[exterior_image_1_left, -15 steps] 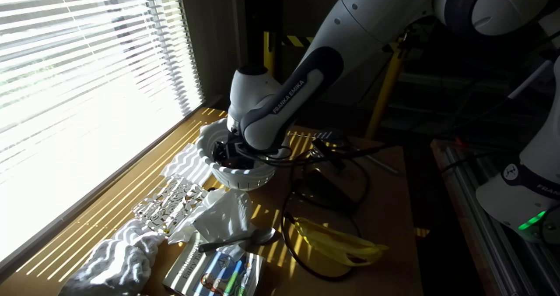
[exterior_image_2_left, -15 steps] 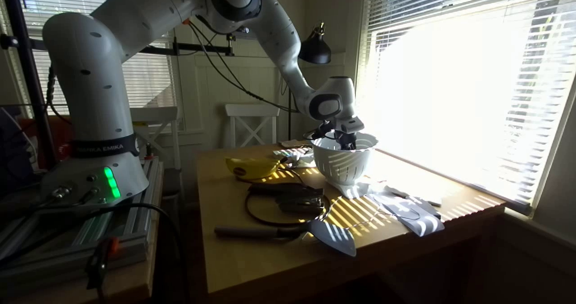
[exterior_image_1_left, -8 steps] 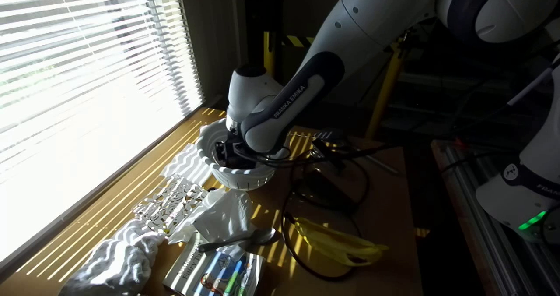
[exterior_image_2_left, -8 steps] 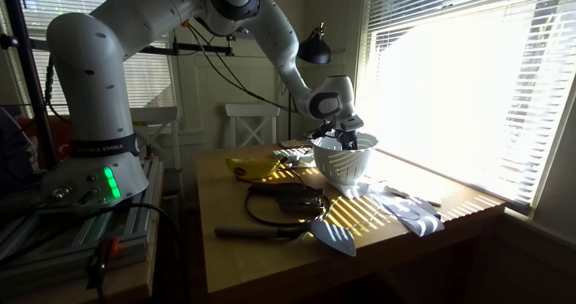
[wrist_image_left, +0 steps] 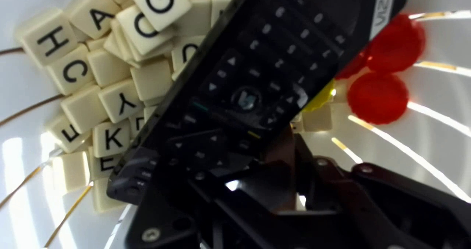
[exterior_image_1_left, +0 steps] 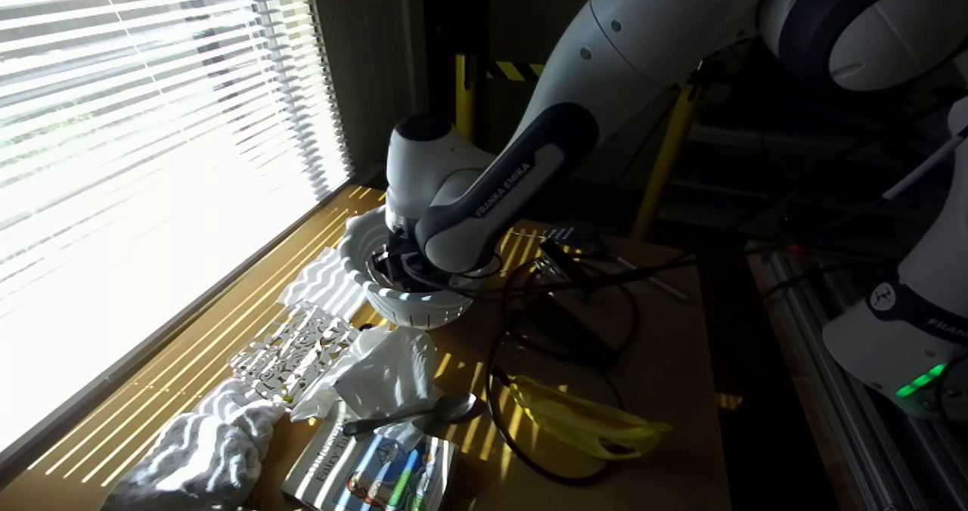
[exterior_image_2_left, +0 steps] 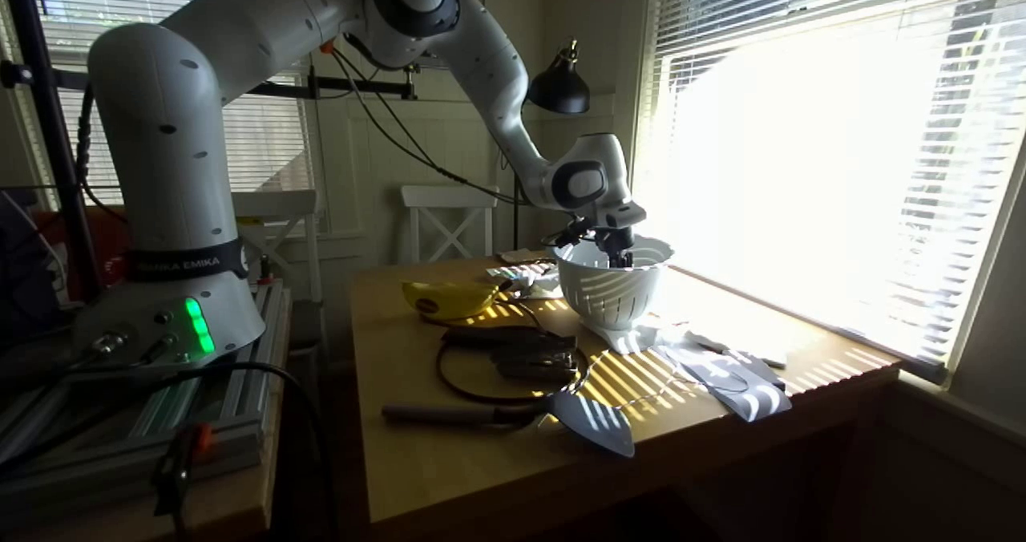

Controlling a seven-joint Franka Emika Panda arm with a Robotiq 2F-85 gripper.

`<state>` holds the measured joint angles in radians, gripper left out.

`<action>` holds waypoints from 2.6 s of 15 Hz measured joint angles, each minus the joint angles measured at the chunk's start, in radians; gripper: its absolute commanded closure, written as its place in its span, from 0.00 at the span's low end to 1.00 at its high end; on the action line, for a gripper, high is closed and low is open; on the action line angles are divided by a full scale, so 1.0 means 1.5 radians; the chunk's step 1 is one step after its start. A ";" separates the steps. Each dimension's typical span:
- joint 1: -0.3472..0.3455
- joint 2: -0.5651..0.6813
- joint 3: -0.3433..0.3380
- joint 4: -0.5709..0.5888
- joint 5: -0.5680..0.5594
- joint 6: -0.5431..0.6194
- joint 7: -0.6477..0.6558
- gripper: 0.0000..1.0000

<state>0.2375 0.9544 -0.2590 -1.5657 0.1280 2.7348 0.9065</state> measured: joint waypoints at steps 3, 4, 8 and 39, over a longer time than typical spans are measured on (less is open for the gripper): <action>0.003 0.000 -0.002 0.002 -0.007 -0.004 0.000 1.00; 0.004 0.000 -0.002 0.002 -0.009 -0.005 0.000 1.00; 0.004 -0.002 0.004 0.002 -0.011 -0.005 -0.012 1.00; -0.033 -0.226 0.045 -0.270 -0.041 0.096 -0.189 0.04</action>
<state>0.1884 0.6159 -0.1908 -1.9705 0.0661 2.8787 0.6237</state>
